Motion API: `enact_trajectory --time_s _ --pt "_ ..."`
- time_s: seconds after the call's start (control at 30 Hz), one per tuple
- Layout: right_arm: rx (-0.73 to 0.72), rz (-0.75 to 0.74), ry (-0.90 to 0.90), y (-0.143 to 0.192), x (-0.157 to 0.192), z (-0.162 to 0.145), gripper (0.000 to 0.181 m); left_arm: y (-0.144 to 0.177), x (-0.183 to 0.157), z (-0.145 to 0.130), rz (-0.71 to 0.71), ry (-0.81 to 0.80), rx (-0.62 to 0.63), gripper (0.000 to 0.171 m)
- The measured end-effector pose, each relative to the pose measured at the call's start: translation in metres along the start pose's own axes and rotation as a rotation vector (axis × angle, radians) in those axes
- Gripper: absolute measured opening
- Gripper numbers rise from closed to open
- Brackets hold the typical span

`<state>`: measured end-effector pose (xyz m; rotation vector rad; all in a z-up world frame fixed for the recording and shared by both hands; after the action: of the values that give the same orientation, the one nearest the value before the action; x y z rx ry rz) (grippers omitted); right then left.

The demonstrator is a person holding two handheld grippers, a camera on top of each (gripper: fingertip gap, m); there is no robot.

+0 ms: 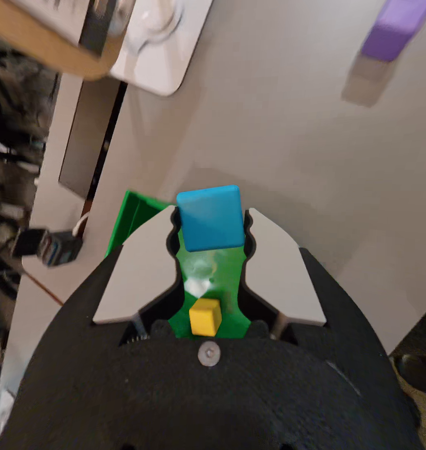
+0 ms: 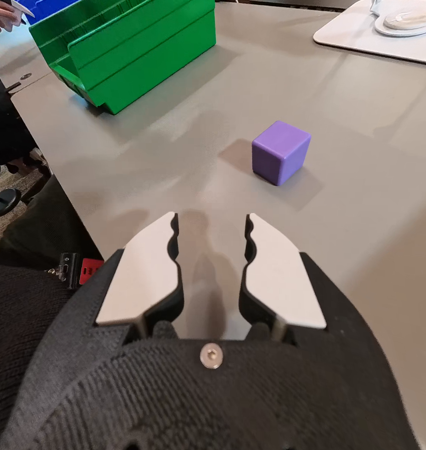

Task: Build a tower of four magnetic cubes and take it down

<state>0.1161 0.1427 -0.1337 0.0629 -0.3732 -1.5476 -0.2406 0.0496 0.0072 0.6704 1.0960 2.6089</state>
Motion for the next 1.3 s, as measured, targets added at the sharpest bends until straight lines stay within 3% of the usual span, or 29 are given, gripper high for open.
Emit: enact_trajectory --time_s 0.23,0.53,0.87,1.3 --pt "-0.006 0.006 0.007 0.003 0.001 0.002 0.053 -0.048 -0.077 0.083 -0.304 -0.215 -0.096 0.053" --pt "-0.018 0.015 0.017 0.007 0.003 0.003 0.052 -0.118 -0.121 0.127 -0.492 -0.279 -0.07 0.052" --pt "-0.026 0.029 -0.014 0.011 0.0 0.004 0.052 -0.156 -0.148 0.145 -0.543 -0.316 -0.035 0.052" --pt "-0.025 0.028 -0.024 0.012 -0.001 0.004 0.053 -0.178 -0.161 0.138 -0.537 -0.338 -0.001 0.052"
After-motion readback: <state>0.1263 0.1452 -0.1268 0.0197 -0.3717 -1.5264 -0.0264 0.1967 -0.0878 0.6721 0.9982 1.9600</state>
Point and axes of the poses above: each gripper's, where its closed fingertips meet, y back along the fingers, z out of its top, x = y × z across the jaws, the point moved 6 cm from there along y, back along the fingers, and after that the axes turned 13 degrees about -x, right-handed, at the moved point
